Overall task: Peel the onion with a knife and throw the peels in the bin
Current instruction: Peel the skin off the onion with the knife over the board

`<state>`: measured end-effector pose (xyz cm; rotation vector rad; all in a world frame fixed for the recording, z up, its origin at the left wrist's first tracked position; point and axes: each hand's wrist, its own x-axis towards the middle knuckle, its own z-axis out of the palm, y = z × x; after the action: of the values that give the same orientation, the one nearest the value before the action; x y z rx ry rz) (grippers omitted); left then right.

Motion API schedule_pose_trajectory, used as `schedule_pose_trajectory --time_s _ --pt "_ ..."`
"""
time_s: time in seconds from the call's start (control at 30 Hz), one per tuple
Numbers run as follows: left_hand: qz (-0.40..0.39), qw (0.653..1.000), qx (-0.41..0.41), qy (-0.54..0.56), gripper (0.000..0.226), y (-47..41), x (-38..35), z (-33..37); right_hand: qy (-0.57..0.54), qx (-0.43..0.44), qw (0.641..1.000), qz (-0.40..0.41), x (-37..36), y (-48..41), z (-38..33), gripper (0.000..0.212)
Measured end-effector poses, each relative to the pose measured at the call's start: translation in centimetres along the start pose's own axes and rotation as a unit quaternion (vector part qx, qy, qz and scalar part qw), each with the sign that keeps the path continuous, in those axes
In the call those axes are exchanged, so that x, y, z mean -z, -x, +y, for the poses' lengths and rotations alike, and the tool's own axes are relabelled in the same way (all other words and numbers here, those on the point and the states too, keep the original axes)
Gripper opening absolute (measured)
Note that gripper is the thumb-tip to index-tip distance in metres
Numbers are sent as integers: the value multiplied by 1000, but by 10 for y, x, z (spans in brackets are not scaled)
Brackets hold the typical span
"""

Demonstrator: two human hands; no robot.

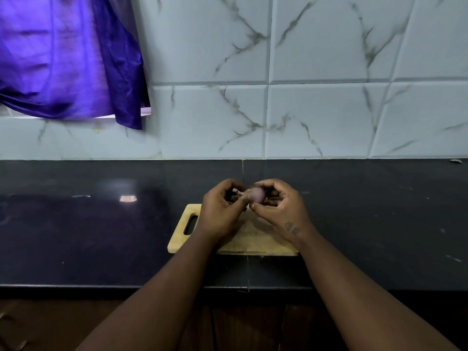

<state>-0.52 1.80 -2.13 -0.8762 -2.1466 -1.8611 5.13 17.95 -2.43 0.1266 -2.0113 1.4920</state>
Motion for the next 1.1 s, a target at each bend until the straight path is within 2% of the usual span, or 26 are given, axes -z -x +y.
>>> schedule_pose_trajectory --time_s 0.03,0.13,0.33,0.4,0.5,0.6,0.73,0.8,0.87,1.1 --pt "9 1000 -1 17 5 0 0 0 0 4 1000 1 0 0 -1 40" --pt "33 994 31 104 15 -1 0 -1 -10 14 1000 -3 0 1 -3 42" --pt "58 977 97 178 19 -7 7 -6 -65 18 998 -7 4 0 -5 41" --pt "46 985 101 132 14 -6 7 -7 -64 20 998 -11 6 -2 -3 43" --pt "2 997 79 -8 9 -3 2 -9 -44 34 998 -25 5 -2 2 46" --pt "-3 994 105 12 25 -1 1 -6 -49 27 998 -34 4 -2 6 46" --pt "-19 993 102 52 26 -1 3 -5 -34 21 998 -55 6 -2 6 50" --pt "-18 993 88 71 26 -1 3 -4 -48 5 997 -58 6 -2 5 55" --pt "-19 995 57 73 14 0 2 -4 -57 -3 997 -52 6 -3 4 55" --pt "-9 996 6 85 23 -1 6 -1 -49 17 998 -36 8 -3 -1 43"
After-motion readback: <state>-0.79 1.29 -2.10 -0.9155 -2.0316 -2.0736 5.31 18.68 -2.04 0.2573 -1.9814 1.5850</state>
